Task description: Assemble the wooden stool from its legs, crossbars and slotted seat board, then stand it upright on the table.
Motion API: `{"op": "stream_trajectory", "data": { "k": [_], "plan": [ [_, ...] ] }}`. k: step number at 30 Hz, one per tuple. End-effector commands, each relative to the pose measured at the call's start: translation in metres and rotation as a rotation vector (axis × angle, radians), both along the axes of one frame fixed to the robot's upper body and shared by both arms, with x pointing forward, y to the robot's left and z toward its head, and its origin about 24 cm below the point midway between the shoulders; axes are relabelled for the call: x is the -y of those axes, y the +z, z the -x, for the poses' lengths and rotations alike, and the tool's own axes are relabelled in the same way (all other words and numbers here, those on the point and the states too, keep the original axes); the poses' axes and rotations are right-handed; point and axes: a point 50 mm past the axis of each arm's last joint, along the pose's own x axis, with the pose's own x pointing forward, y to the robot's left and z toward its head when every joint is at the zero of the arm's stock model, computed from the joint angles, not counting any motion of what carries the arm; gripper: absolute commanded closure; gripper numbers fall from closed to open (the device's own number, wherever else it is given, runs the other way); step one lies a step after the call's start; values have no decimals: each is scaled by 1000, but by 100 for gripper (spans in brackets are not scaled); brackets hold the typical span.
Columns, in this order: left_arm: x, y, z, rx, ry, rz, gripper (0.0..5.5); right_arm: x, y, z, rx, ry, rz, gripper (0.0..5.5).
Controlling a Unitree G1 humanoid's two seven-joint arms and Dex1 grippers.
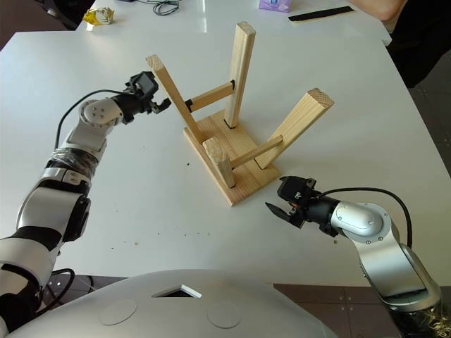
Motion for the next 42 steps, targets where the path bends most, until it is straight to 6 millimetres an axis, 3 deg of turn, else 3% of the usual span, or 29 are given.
{"op": "stream_trajectory", "data": {
  "k": [1, 5, 10, 19, 27, 33, 39, 42],
  "plan": [
    [7, -24, 11, -23, -75, -80, 188, -2, -1, -8, 10, 43, 24, 176],
    [20, -45, 28, -43, -173, -65, 188, -7, -5, -14, 10, 69, 17, 176],
    [25, -51, 45, -43, -291, -44, 188, -7, -11, -29, 49, 28, 11, 176],
    [7, -43, 77, -41, -411, -47, 188, 4, -22, -51, 128, -59, 6, 176],
    [-3, -23, 99, -60, -399, -26, 188, -9, -30, -60, 148, -12, -36, 176],
    [-16, -22, 110, -106, -365, -43, 188, -4, -36, -59, 136, -18, -27, 176],
    [-23, -21, 141, -212, -396, -29, 188, -6, -42, -39, 66, 37, -37, 176],
    [-29, -21, 145, -238, -367, -28, 188, -5, -41, -34, 46, 38, -48, 176]
  ]
}}
